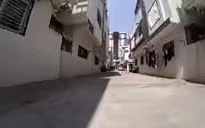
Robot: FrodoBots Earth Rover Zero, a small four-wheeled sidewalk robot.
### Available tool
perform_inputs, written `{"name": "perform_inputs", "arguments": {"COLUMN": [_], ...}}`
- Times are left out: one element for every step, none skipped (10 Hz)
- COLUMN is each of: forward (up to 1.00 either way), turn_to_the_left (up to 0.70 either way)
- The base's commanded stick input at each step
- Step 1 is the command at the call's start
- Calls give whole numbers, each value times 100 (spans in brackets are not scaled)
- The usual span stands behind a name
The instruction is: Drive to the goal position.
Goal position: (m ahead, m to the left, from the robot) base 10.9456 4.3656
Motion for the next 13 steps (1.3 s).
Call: {"name": "perform_inputs", "arguments": {"forward": [85, 85, 85, 85, 85, 85, 85, 85, 85, 85, 85, 85, 85], "turn_to_the_left": [0, 0, 0, 0, 0, 0, 0, 0, 0, 0, 0, 0, 0]}}
